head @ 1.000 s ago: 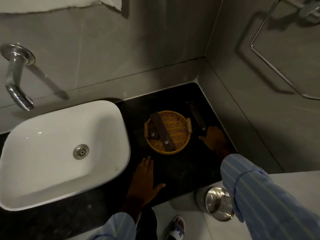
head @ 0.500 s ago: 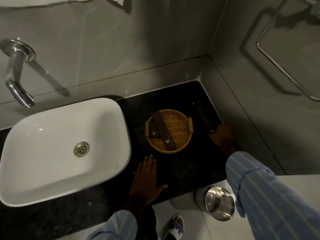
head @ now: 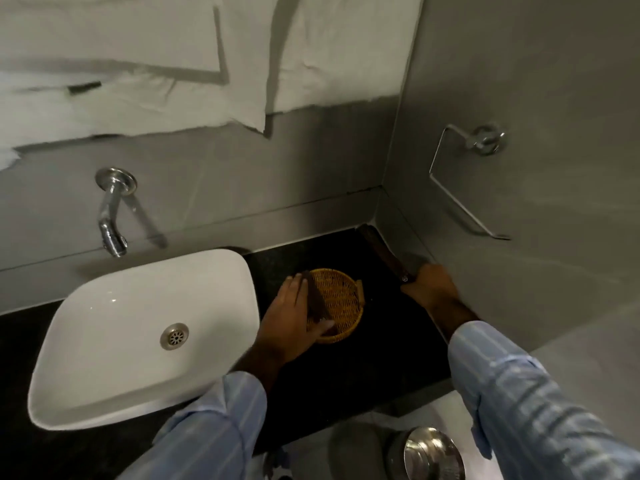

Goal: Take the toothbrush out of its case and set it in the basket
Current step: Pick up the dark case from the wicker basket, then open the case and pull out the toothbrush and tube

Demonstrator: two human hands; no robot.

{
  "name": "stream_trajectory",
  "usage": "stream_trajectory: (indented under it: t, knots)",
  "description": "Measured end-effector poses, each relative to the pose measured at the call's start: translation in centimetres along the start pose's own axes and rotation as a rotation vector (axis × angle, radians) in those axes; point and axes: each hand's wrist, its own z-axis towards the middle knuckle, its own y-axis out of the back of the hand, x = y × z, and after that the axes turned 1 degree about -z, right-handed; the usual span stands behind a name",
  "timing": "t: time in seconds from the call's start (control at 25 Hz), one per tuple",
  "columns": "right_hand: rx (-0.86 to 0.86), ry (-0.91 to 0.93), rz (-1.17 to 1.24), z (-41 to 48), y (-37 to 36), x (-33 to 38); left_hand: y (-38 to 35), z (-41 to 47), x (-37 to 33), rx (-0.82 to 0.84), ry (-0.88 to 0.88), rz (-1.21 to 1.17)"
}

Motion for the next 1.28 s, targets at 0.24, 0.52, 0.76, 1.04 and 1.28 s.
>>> stream_trajectory:
  t: [0.24,0.52,0.76,1.04,1.28]
  knots:
    - [-0.057,0.208,0.074,-2.6,5.4,2.9,9.3,5.2,-4.3,-0.078,0.045,-0.216]
    - [-0.172,0.377,0.074,-5.3,10.8,5.7,18.9,8.8,-8.0,-0.186,0.082,-0.762]
    - [-0.233,0.463,0.127,-6.9,13.7,6.5,23.4,8.0,-9.2,-0.108,0.015,-1.049]
    - [-0.252,0.5,0.105,-7.3,14.4,6.7,25.4,6.7,-9.8,-0.052,0.007,-0.84]
    - [-0.208,0.494,0.114,-7.2,14.0,7.0,25.4,6.4,-10.0,-0.123,0.074,-0.893]
